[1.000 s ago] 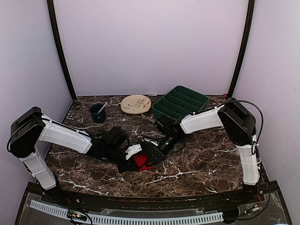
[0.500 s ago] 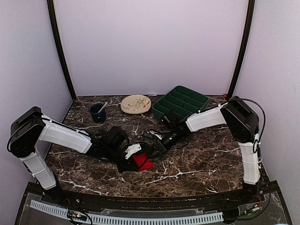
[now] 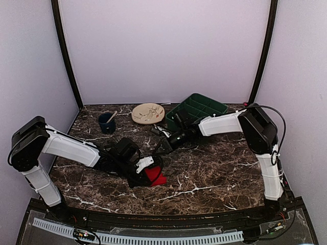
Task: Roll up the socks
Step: Roll the sock at the center of the board.
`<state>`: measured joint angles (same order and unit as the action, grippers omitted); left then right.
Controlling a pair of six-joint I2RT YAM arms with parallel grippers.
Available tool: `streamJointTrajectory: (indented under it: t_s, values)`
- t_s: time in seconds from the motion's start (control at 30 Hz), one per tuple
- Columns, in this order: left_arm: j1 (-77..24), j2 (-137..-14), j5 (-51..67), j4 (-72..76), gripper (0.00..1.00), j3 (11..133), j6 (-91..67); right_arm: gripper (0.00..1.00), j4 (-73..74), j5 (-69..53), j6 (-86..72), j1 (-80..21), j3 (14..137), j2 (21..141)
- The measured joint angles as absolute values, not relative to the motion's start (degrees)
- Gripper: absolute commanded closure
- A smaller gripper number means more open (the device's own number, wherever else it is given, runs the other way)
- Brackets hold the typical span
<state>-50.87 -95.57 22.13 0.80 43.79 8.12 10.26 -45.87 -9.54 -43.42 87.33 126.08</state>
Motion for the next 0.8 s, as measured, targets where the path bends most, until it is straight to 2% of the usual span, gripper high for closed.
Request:
streamJointTrajectory:
  t_s: [0.33,0.8]
  values:
    - [-50.8,-95.7,22.5,0.8,0.96,43.8,8.4,1.0,11.7,-45.8,-10.2,-45.2,90.3,132.2]
    - [-50.4,-96.1,23.2,0.7,0.96,44.1,8.7,1.0,17.6,-34.4,-8.1,-48.3,94.5,132.8]
